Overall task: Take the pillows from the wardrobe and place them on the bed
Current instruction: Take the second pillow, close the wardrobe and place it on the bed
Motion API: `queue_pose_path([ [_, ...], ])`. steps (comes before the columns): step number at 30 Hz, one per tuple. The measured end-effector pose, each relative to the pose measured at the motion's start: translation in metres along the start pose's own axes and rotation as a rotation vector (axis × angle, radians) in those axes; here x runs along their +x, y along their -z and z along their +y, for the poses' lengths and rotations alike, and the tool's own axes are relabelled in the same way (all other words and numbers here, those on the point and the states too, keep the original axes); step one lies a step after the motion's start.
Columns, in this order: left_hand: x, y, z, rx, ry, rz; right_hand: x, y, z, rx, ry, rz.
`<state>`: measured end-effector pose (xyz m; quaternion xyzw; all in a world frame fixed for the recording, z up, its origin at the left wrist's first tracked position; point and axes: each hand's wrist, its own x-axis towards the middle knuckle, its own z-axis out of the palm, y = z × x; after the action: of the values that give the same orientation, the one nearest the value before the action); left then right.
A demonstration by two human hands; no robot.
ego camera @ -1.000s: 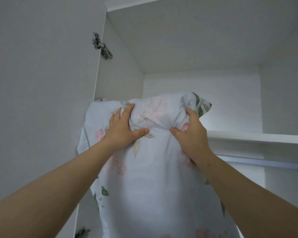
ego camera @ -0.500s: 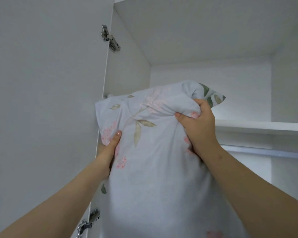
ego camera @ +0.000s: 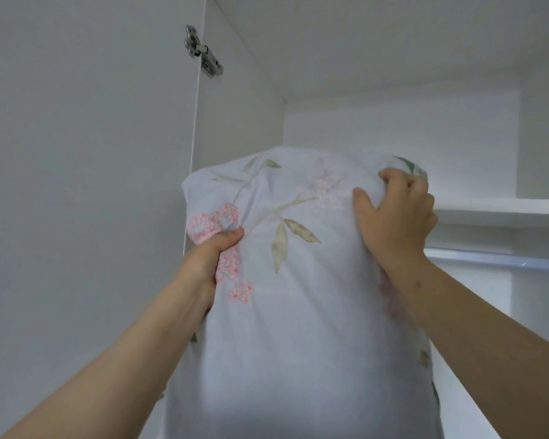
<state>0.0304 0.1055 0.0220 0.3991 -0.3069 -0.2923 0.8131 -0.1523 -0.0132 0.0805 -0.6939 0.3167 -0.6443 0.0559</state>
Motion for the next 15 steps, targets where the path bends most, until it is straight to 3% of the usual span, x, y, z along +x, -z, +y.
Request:
queue_pose_path([
  [5,-0.035,-0.003,-0.018,0.019,-0.015,0.027,-0.014,-0.013,-0.001,-0.136,0.245,-0.248],
  [12,-0.091,0.028,-0.041,0.033,0.036,0.082,-0.057,-0.031,0.012,-0.14,0.315,-0.643],
  [15,-0.115,0.045,-0.054,0.024,0.028,0.149,-0.075,-0.032,0.003,-0.061,0.373,-0.897],
])
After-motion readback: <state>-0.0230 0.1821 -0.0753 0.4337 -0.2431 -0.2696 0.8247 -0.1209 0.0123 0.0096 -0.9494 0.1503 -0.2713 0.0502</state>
